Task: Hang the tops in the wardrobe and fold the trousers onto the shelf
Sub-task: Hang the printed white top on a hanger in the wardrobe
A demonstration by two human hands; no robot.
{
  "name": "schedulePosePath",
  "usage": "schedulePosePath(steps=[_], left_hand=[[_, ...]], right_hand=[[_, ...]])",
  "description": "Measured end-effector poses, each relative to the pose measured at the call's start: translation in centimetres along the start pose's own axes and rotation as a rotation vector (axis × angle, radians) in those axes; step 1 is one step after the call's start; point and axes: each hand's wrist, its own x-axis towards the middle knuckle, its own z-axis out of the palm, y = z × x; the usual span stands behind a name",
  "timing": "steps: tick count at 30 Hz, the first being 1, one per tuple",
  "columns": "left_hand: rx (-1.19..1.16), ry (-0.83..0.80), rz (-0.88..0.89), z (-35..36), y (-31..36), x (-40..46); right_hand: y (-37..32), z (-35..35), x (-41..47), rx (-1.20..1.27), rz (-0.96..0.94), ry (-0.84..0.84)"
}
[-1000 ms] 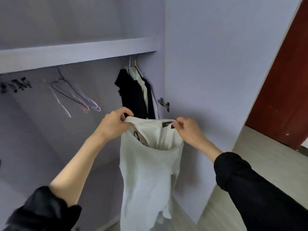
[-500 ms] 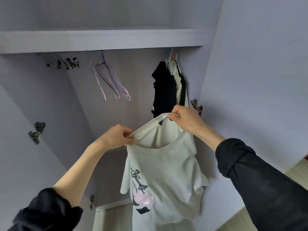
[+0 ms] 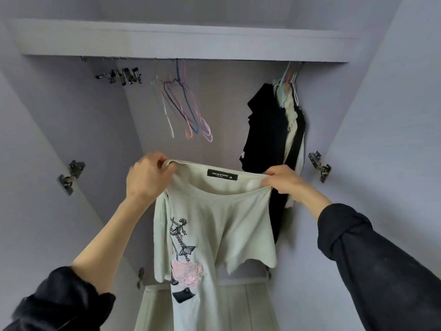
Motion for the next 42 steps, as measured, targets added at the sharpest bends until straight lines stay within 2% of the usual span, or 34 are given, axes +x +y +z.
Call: schedulePosePath(steps=[2,3,6,8,12,15,18,21,23,24,25,28,30,39,42], left_hand=[[-0.033,-0.034,-0.037,0.4,-1.5,1.4],[-0.062,-0.06,-0.063,0.5,-2.3,2.1],[-0.15,-0.154,-0.183,0.3,-4.4,4.4],[-0.165,-0.239,-0.214,-0.1,-5.9,6.2],[-0.066,-0.401,-0.178,0.2,-9.0,10.1],[-0.032,-0.401,-0.199,0.6,-10.3,12.0],[-0.039,-0.434,-0.218,0.6,-11.3,13.1],[-0.158,-0.445,-0.247,1.1,-11.2,13.1],[-0.209,-0.419,-0.26,1.8,-10.8,13.5],[-0.226,-0.407,-0.264,2.1,-10.6,13.7],[-0.247,-0.397,-0.265,2.4,-10.4,13.8],[-0.262,-0.394,-0.27,2.8,-9.3,14.0],[-0.262,-0.389,-0.272,2.9,-8.7,14.2],[-0.153,-0.299,-0.313,2.2,-9.5,14.6],[-0.144,-0.301,-0.349,2.1,-9.9,14.5]], right_hand=[[-1.4,0.7,1.2,0.273,0.094,-0.057],[-2.0,1.1,2.1,0.292,0.066,-0.052],[-3.2,2.9,4.7,0.114,-0.224,0.104],[-4.2,3.6,6.6,-0.007,-0.335,0.147],[-6.4,4.8,10.8,-0.338,-0.299,0.007],[-7.7,6.2,13.5,-0.354,-0.287,0.012],[-8.1,7.1,15.8,-0.407,-0.205,-0.174],[-8.1,6.2,16.7,-0.441,-0.087,-0.424],[-8.5,5.3,17.4,-0.339,0.009,-0.548],[-8.7,4.9,17.7,-0.265,0.025,-0.544],[-9.0,4.6,18.3,-0.176,0.021,-0.478],[-10.2,4.7,20.6,0.171,-0.015,-0.118],[-11.4,5.3,21.9,0.341,-0.046,-0.021],[-14.8,8.4,25.1,0.612,0.031,-0.169],[-15.1,8.9,25.0,0.638,0.008,-0.297]])
